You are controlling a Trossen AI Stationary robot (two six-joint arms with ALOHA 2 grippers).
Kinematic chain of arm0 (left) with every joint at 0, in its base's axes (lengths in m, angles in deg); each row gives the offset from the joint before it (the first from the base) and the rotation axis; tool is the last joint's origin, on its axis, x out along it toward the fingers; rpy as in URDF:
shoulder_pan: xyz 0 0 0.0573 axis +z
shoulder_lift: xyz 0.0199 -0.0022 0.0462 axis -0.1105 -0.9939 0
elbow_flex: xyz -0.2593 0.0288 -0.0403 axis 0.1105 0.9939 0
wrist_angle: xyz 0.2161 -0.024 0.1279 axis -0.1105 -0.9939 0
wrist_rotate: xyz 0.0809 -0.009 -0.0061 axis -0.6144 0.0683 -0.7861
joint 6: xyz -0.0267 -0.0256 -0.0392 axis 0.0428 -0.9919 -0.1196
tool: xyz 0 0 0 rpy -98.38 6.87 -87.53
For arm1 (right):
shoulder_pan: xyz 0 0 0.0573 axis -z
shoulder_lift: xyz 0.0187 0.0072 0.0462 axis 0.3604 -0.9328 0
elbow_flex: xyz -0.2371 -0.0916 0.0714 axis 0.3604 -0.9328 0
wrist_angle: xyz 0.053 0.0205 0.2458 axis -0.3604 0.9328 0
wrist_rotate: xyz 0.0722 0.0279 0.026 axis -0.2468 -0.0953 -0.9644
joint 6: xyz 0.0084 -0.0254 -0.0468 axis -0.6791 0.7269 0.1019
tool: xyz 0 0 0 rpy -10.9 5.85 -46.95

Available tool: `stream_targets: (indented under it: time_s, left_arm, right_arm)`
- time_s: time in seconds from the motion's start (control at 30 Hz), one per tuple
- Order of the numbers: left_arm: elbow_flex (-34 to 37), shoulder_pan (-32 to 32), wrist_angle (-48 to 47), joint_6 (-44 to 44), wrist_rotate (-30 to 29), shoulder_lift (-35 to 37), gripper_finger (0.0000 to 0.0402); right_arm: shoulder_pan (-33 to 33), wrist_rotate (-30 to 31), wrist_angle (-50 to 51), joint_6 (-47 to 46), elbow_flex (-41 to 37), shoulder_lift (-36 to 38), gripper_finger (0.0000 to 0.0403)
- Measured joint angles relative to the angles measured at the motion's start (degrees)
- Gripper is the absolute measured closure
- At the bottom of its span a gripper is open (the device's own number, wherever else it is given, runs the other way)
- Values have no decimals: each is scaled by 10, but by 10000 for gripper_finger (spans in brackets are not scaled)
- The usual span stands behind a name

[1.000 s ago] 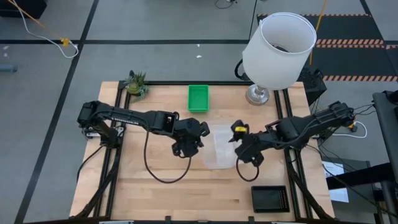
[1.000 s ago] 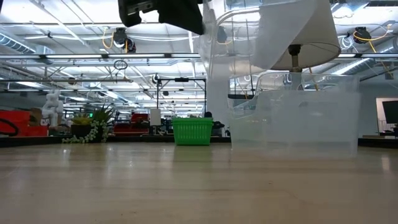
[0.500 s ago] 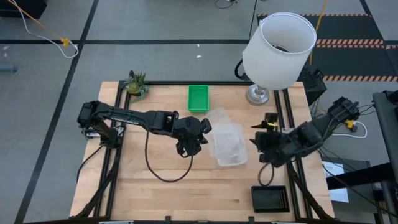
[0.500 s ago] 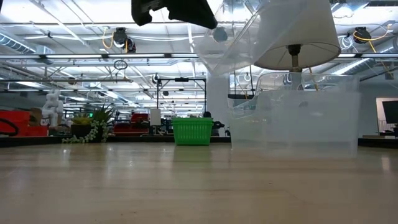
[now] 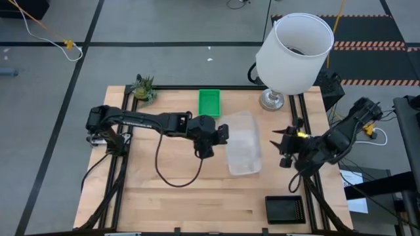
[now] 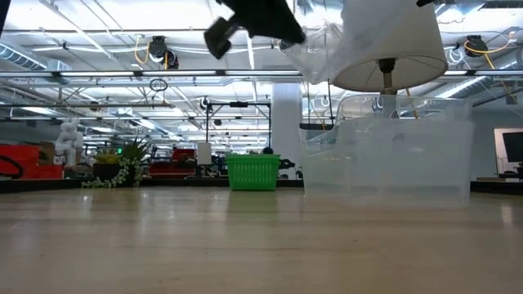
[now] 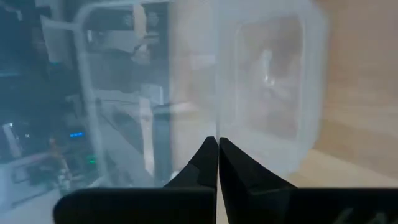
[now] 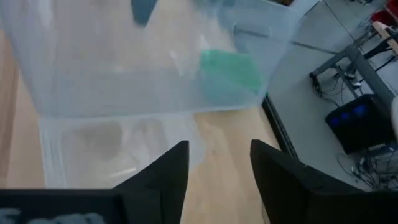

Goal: Stack baskets by color
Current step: Stack the top transparent bin on top of the bottom transparent bins

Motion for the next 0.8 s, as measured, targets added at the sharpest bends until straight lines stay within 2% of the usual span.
stream_targets:
  time_s: [0.2, 0.43, 0.8]
  left_arm:
    - [1, 4, 9, 25, 6, -30, 398]
    - [0, 4, 32, 33, 7, -69, 397]
    - [-16, -6, 5, -43, 10, -71, 398]
  right_arm:
    - [0, 26, -16, 33, 0, 58, 265]
    - [0, 42, -37, 76, 0, 101, 280]
    - [1, 22, -37, 86, -17, 103, 280]
